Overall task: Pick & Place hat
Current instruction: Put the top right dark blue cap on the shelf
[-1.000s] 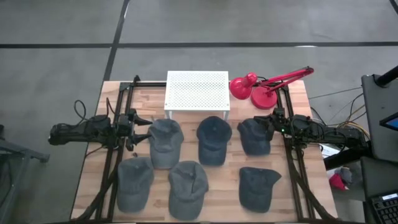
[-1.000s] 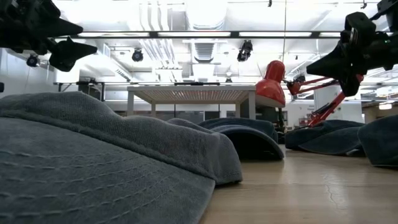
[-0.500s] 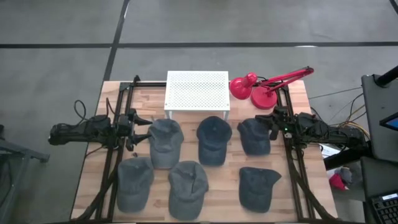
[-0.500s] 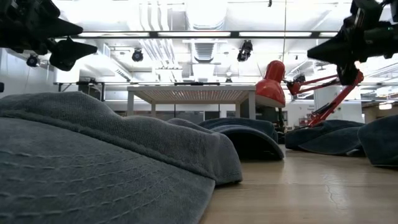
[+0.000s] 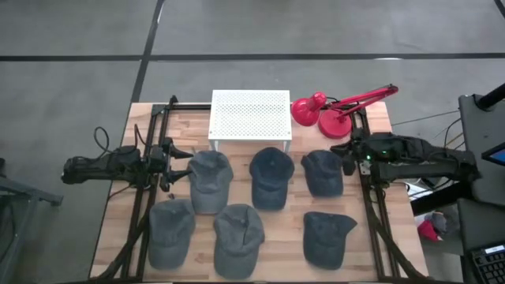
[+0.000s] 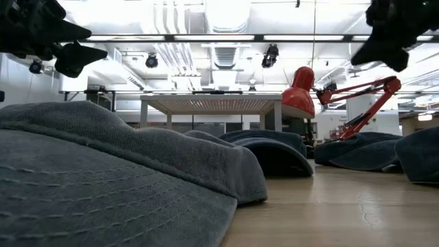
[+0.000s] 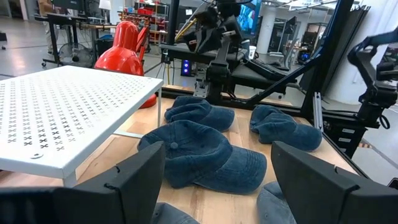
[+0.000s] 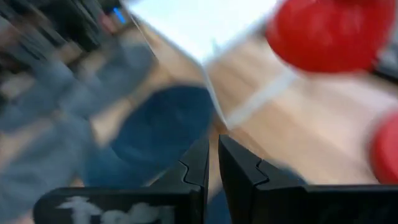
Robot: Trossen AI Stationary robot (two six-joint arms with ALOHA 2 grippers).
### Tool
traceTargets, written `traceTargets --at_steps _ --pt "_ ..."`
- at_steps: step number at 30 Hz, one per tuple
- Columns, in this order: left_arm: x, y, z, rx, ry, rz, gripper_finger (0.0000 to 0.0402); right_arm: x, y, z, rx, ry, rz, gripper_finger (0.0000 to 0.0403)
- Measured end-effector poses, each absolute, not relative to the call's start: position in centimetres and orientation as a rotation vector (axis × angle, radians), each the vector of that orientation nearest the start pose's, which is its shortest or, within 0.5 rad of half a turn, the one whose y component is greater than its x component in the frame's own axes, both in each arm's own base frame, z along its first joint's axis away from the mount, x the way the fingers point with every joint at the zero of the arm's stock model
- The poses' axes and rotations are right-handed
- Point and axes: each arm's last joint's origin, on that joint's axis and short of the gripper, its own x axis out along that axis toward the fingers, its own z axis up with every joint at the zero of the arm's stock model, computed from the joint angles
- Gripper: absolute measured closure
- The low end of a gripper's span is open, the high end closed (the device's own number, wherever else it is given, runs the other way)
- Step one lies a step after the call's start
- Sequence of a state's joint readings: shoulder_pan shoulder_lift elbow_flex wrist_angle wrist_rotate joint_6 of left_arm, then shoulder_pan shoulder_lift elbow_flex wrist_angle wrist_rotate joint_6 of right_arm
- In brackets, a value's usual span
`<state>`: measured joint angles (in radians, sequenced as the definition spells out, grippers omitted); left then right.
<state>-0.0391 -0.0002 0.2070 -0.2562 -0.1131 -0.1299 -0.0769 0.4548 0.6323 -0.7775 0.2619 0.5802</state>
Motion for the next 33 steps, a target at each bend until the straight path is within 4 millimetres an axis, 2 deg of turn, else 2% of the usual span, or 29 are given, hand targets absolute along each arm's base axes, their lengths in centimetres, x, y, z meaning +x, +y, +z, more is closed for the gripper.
traceTargets --at_steps 4,7,12,15,23,33 --pt "8.0 0.0 20.8 -0.129 0.044 0.077 0.0106 9.6 -1.5 27.6 0.53 0.713 -0.582 0.0369" --pt "8.0 0.0 20.8 -0.144 0.043 0.077 0.0106 10.0 -1.5 27.9 0.542 0.821 -0.631 0.0369" --pt "8.0 0.0 20.8 -0.164 0.042 0.078 0.0106 10.9 -1.5 28.2 0.588 0.894 -0.642 0.0368" --pt "8.0 0.0 20.8 -0.164 0.042 0.078 0.0106 11.6 -1.5 28.0 0.623 0.926 -0.649 0.0352" --pt "8.0 0.0 20.8 -0.164 0.043 0.078 0.0106 13.0 -1.5 26.5 0.708 1.019 -0.739 0.0248" --pt "8.0 0.0 20.8 -0.164 0.042 0.078 0.0106 14.1 -1.6 24.9 0.829 1.144 -0.952 0.0111"
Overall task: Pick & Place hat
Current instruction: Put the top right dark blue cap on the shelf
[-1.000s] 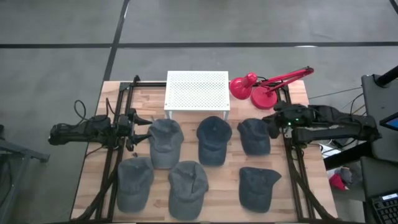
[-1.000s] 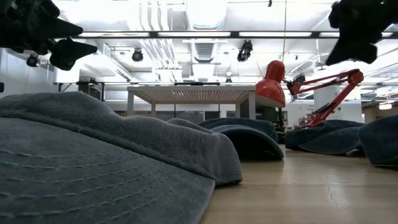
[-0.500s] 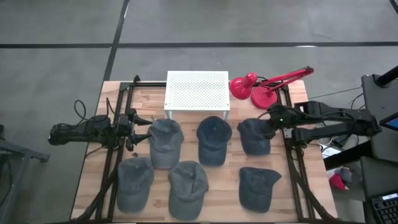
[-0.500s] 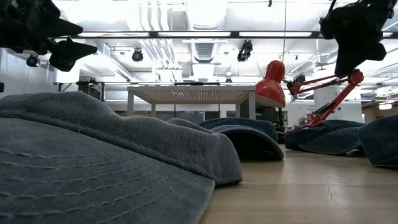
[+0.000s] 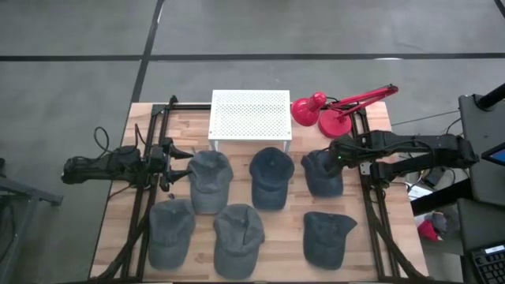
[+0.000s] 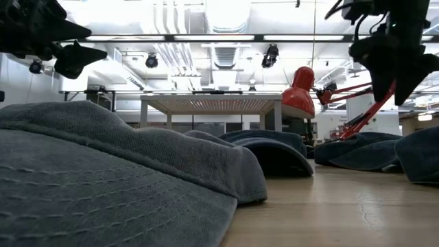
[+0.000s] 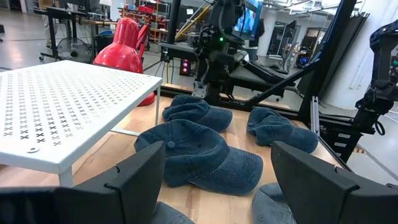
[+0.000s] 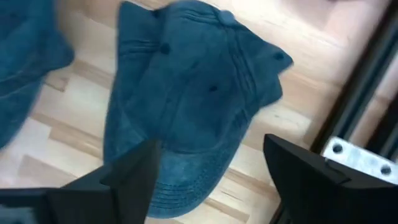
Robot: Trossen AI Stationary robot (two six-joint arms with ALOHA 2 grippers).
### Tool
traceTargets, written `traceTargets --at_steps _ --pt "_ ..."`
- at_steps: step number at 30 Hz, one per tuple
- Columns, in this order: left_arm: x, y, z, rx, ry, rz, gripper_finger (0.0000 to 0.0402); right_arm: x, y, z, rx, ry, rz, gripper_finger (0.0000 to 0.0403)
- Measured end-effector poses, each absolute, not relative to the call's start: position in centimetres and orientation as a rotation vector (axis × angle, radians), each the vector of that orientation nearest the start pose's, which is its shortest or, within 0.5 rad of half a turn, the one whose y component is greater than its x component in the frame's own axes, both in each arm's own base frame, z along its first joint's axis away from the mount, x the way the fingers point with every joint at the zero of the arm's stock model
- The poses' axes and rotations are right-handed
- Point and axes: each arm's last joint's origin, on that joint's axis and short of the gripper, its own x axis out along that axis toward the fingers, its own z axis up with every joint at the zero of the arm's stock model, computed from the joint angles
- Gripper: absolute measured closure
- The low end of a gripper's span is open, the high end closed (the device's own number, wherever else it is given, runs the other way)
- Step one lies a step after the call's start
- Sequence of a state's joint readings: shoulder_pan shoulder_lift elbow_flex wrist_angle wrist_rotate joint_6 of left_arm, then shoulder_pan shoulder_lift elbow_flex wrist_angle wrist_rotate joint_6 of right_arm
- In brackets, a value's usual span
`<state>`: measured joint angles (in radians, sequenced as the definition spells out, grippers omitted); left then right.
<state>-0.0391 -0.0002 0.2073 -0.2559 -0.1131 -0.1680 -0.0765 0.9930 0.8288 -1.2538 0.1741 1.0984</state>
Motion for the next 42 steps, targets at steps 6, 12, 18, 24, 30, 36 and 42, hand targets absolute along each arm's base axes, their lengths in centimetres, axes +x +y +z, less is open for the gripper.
traceTargets --at_steps 6,12,18,24,30,36,42 --pt "8.0 0.0 20.8 -0.164 0.042 0.078 0.0106 14.6 -1.6 23.7 0.834 1.183 -1.007 0.0068" --pt "8.0 0.0 20.8 -0.165 0.042 0.078 0.0106 14.3 -1.6 22.0 0.851 1.211 -1.081 0.0053" --pt "8.0 0.0 20.8 -0.165 0.042 0.078 0.0106 14.4 -1.6 19.4 0.875 1.161 -1.06 0.006" --pt "8.0 0.0 20.8 -0.165 0.042 0.078 0.0106 14.0 -1.7 16.6 0.917 1.122 -1.081 0.006" --pt "8.0 0.0 20.8 -0.165 0.042 0.078 0.0106 13.5 -1.9 14.7 0.931 1.085 -1.088 0.0054" --pt "8.0 0.0 20.8 -0.165 0.042 0.078 0.0106 13.1 -1.9 14.0 0.94 1.078 -1.103 0.0075" --pt "8.0 0.0 20.8 -0.165 0.042 0.077 0.0106 13.1 -1.9 13.9 0.941 1.074 -1.111 0.0132"
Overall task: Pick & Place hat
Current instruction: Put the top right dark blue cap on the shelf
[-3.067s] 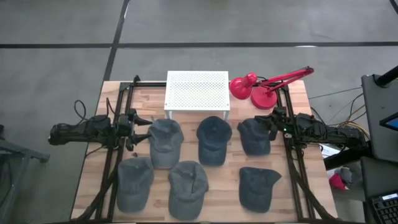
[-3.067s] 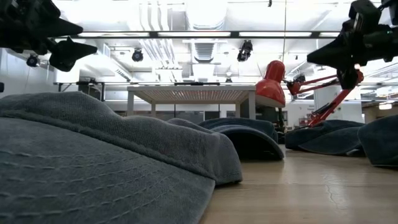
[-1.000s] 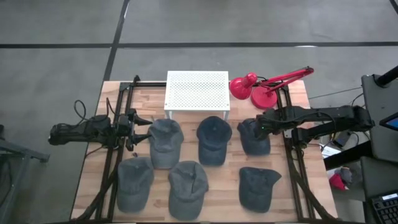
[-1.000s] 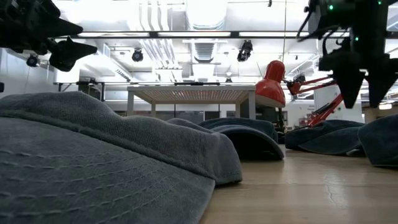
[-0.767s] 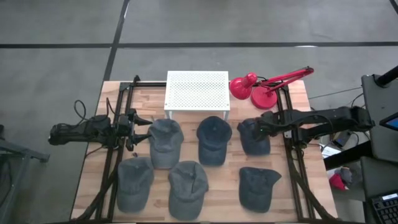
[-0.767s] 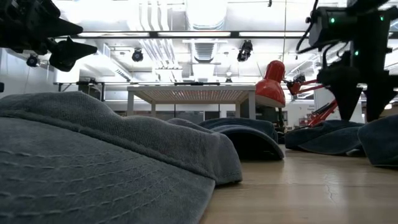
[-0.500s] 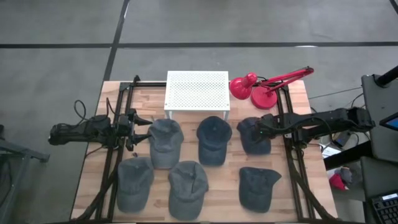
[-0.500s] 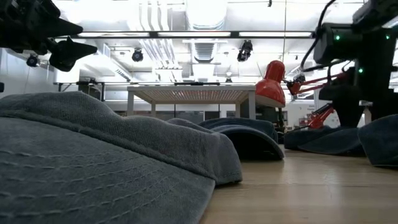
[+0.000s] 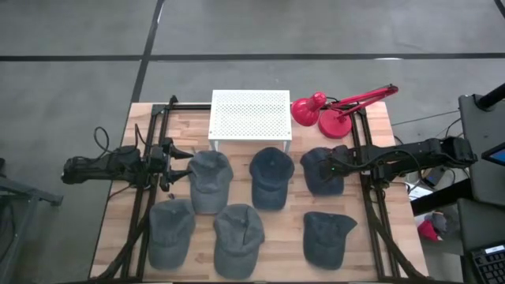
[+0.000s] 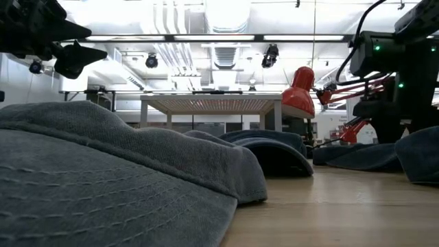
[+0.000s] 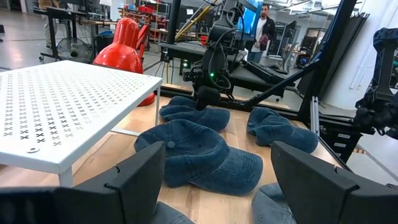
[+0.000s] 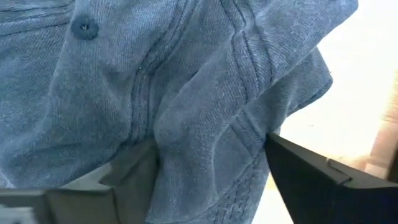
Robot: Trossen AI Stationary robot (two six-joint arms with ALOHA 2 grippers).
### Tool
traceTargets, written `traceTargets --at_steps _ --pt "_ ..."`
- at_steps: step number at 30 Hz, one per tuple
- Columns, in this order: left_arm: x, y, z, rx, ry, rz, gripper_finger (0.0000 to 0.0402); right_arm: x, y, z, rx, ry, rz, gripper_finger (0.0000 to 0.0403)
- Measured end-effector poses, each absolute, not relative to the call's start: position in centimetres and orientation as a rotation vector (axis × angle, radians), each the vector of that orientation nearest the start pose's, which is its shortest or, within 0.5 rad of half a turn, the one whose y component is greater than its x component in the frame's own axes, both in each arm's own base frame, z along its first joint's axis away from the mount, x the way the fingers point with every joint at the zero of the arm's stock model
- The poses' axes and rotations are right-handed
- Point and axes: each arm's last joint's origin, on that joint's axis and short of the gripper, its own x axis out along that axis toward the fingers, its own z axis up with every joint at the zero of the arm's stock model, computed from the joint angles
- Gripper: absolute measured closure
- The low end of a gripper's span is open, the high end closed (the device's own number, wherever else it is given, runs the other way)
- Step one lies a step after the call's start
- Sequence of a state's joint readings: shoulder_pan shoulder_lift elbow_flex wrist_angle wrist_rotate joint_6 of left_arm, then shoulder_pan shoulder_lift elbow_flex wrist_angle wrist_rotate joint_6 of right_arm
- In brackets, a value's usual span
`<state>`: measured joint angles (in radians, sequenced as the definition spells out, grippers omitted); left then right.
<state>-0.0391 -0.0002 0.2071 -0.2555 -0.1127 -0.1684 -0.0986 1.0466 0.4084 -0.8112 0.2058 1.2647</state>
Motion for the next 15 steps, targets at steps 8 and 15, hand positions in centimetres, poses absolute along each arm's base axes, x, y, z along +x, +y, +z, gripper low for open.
traceTargets --at_steps 8,15 --pt "7.99 0.01 20.8 -0.185 0.041 0.078 0.0106 13.06 -1.93 13.86 0.932 1.069 -1.118 0.0233" --pt "7.99 0.01 20.8 -0.213 0.04 0.078 0.0106 13.05 -1.93 13.83 0.93 1.07 -1.116 0.0311"
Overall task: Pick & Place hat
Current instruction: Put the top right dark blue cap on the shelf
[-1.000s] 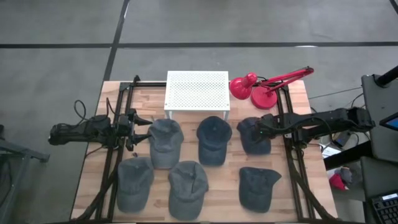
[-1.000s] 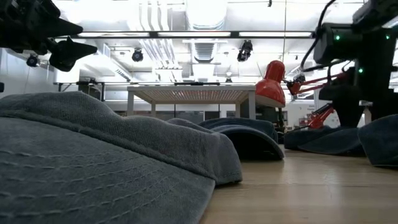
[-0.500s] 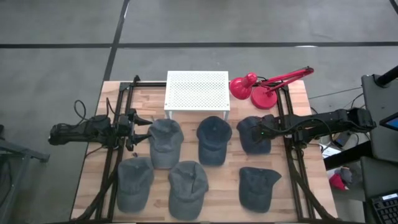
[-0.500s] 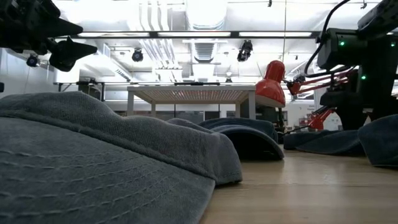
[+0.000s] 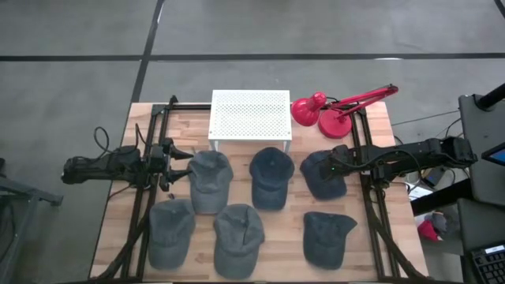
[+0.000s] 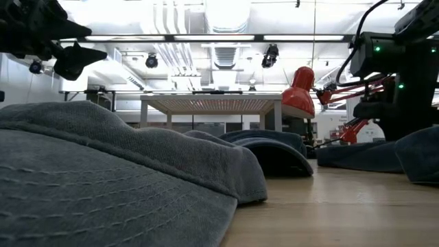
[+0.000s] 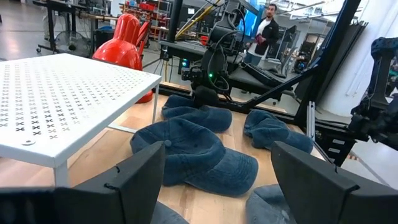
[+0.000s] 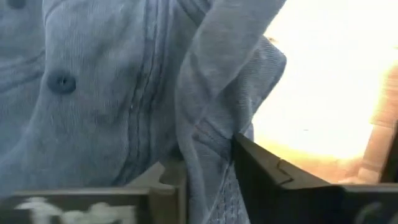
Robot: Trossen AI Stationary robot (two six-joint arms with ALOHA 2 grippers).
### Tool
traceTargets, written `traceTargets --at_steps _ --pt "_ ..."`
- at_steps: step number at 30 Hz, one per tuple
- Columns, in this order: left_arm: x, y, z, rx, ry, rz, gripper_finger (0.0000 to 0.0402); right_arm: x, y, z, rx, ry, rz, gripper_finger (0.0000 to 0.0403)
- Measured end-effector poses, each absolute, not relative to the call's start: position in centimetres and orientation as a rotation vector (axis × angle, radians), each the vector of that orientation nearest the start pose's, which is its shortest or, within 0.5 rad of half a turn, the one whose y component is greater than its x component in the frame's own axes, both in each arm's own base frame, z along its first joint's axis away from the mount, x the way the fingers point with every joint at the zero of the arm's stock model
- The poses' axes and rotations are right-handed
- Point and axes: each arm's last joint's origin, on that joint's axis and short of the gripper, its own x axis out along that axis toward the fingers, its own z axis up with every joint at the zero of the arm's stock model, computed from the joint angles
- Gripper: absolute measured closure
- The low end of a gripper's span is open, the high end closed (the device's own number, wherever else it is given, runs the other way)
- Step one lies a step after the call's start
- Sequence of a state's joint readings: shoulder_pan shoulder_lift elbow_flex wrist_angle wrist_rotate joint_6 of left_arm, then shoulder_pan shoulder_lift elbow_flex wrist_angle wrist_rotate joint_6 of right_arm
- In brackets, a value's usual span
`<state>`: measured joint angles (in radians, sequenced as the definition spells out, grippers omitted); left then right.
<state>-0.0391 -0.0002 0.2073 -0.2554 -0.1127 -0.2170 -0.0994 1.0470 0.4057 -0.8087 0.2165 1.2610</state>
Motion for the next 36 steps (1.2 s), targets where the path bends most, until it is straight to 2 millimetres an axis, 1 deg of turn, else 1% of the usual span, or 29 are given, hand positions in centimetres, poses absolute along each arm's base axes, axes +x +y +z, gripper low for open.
traceTargets --at_steps 5,10,13,18,23,26,32,36 --pt "8.0 0.0 20.8 -0.214 0.04 0.079 0.0106 13.0 -1.9 14.2 0.944 1.049 -1.1 0.0359" --pt "8.0 0.0 20.8 -0.214 0.04 0.079 0.0106 13.3 -1.9 15.6 0.985 0.992 -1.034 0.0386" --pt "8.0 0.0 20.8 -0.214 0.04 0.079 0.0106 13.6 -1.9 17.0 1.004 0.934 -0.985 0.0387" --pt "8.0 0.0 20.8 -0.214 0.04 0.079 0.0106 13.8 -1.7 19.3 1.051 0.902 -0.859 0.0388" --pt "8.0 0.0 20.8 -0.214 0.04 0.079 0.0106 14.0 -1.2 21.9 1.093 0.917 -0.628 0.0389" --pt "8.0 0.0 20.8 -0.214 0.04 0.079 0.0106 14.2 -1.0 23.4 1.134 0.9 -0.526 0.0389" --pt "8.0 0.0 20.8 -0.213 0.04 0.079 0.0106 15.2 -0.9 26.6 1.17 0.762 -0.35 0.0389" --pt "8.0 0.0 20.8 -0.213 0.039 0.078 0.0106 16.6 -1.0 28.6 1.142 0.589 -0.217 0.0389"
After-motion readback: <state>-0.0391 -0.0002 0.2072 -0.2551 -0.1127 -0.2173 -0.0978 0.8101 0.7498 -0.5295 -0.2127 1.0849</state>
